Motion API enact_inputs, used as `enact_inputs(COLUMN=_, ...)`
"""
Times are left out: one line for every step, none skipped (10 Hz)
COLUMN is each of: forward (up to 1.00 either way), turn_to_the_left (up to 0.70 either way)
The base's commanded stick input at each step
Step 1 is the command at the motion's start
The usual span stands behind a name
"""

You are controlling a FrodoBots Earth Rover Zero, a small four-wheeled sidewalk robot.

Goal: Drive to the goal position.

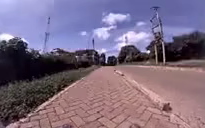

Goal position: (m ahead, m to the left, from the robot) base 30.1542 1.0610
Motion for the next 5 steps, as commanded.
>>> enact_inputs(forward=1.0, turn_to_the_left=0.0)
enact_inputs(forward=1.0, turn_to_the_left=0.0)
enact_inputs(forward=1.0, turn_to_the_left=-0.25)
enact_inputs(forward=1.0, turn_to_the_left=0.0)
enact_inputs(forward=1.0, turn_to_the_left=0.0)
